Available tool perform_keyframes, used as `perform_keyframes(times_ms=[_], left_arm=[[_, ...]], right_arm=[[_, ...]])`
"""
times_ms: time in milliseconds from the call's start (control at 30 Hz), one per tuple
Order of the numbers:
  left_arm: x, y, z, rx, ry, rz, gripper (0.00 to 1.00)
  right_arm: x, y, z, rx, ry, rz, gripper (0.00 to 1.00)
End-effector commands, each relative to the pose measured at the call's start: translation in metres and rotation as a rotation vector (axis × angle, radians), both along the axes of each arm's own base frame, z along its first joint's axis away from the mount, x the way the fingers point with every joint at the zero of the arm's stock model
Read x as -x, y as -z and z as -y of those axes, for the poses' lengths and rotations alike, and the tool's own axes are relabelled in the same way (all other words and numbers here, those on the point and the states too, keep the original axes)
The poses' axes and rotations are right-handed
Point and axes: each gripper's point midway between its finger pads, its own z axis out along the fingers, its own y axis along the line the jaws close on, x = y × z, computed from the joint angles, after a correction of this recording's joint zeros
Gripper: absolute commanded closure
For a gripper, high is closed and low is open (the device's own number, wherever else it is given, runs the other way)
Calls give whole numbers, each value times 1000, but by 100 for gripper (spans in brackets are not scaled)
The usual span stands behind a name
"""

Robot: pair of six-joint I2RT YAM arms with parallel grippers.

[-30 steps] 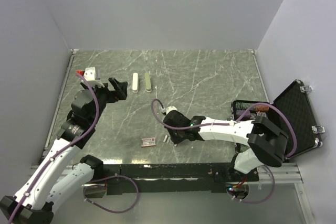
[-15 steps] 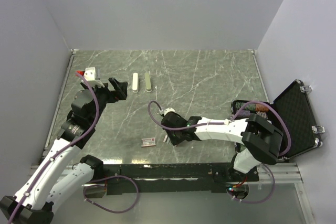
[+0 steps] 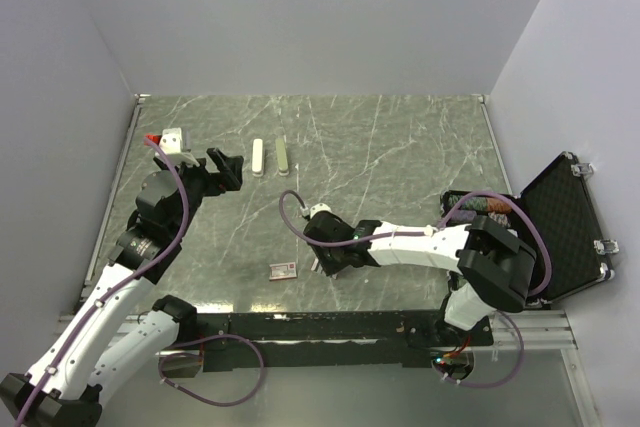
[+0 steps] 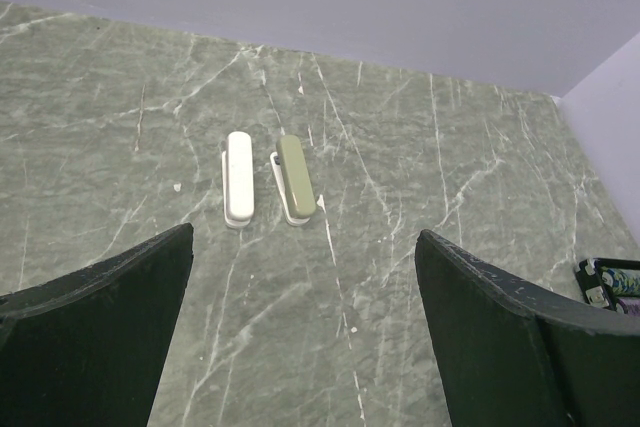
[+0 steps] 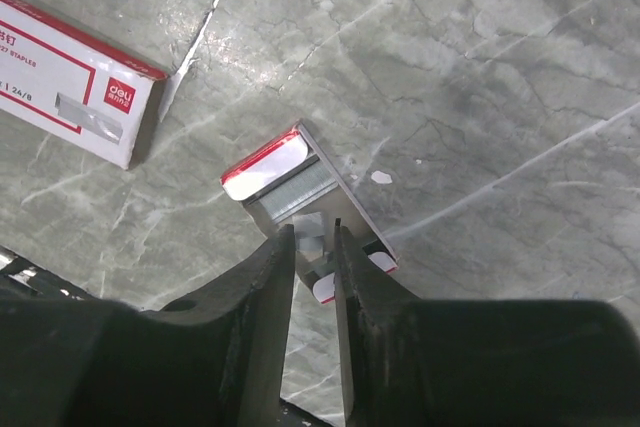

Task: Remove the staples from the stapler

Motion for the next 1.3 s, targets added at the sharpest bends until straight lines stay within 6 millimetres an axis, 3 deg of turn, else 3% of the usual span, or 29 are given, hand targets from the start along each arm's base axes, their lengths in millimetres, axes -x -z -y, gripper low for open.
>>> perform_keyframes(times_ms=[0,267,633,833,967,1167,1267], left_arm=[[-2,-3,1,13,6,14,3],[-1,-3,2,14,10,14,3],[-4,10,18,7,85,-37,3],[-9,37,38,51,143,-164,3],[-7,73,50,109,172,-272,1],[13,131,56,175,175,-447,26],[25,156,52,173,146,-529,45]], right_arm=[[-8,-12,-13,-25,2,35,69],[-12,-20,-10,-33,20,65,66],[-11,-43,14,-44,67,122,61],[0,-39,35,-24,67,111,56],[13,-30,48,-26,78,72,55],[23,-19,59,-34,96,41,53],[24,-16,57,-37,98,31,51]])
